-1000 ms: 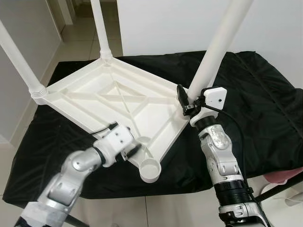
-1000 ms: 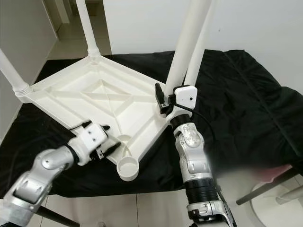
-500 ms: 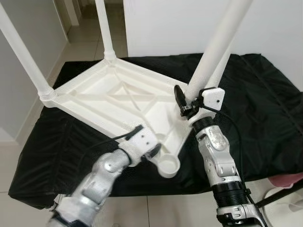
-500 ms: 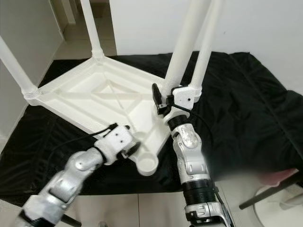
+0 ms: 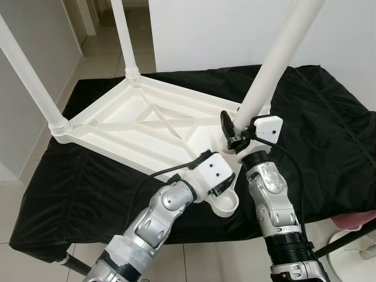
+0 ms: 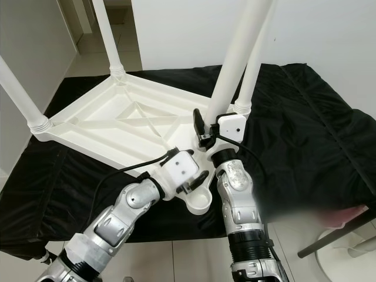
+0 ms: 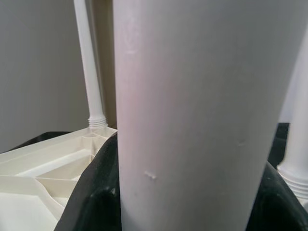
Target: Building children table
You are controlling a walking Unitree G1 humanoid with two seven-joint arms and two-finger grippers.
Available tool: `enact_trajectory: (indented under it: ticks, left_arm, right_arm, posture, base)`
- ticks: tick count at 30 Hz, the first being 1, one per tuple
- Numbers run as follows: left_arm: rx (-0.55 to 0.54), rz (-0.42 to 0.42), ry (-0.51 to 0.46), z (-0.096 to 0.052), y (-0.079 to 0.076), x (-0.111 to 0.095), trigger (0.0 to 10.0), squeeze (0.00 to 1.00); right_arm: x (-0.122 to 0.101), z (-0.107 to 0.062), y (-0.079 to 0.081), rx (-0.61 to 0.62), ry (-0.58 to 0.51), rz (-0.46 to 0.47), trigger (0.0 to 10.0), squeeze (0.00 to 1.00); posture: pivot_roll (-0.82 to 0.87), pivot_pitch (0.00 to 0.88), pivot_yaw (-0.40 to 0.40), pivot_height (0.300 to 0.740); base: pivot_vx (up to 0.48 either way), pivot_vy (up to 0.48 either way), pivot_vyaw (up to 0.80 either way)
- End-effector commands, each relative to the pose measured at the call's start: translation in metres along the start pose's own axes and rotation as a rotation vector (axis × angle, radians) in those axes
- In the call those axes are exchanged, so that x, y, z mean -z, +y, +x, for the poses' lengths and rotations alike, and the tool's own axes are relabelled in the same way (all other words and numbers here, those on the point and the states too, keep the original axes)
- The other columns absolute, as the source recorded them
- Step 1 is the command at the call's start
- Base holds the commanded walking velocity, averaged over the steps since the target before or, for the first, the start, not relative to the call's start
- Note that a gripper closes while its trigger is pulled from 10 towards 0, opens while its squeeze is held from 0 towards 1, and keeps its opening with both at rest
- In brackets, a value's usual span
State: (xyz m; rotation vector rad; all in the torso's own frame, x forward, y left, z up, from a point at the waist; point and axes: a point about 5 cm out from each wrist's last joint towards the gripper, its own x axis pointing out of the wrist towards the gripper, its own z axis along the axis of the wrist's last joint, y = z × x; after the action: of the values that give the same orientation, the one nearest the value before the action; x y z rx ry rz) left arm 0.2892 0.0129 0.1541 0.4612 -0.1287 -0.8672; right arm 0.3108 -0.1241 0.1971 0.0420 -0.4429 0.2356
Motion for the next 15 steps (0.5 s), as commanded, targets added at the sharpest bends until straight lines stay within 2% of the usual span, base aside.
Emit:
enact_trajectory:
  ticks: [1, 3, 7, 9, 15]
  left_arm:
    - [0.026, -0.028, 0.034, -0.004, 0.006, 0.010, 10.0, 0.00]
    - [0.063, -0.032, 0.076, -0.008, 0.015, 0.020, 10.0, 0.00]
    - [0.085, -0.010, 0.090, -0.013, 0.023, 0.025, 10.0, 0.00]
    - [0.112, 0.011, 0.109, -0.019, 0.031, 0.031, 10.0, 0.00]
    - [0.137, 0.022, 0.137, -0.024, 0.040, 0.039, 10.0, 0.00]
  right_arm:
    - [-0.003, -0.002, 0.001, 0.008, -0.022, -0.007, 10.0, 0.00]
    - [-0.003, -0.004, 0.002, 0.013, -0.019, -0.005, 10.0, 0.00]
    - [-0.003, -0.005, 0.003, 0.020, -0.017, -0.005, 10.0, 0.00]
    - [-0.003, -0.008, 0.000, 0.035, -0.016, -0.007, 10.0, 0.00]
    - [-0.003, -0.011, -0.002, 0.048, -0.012, -0.013, 10.0, 0.00]
  posture:
    - [0.04, 0.042, 0.065, 0.740]
    - [0.04, 0.045, 0.072, 0.740]
    - [0.03, 0.048, 0.078, 0.740]
    - [0.03, 0.050, 0.083, 0.740]
    - [0.03, 0.052, 0.087, 0.740]
  base:
    - [0.000, 0.000, 0.00]
    - [0.000, 0.000, 0.00]
    - [0.000, 0.000, 0.00]
    - [0.000, 0.000, 0.00]
    - [0.000, 0.000, 0.00]
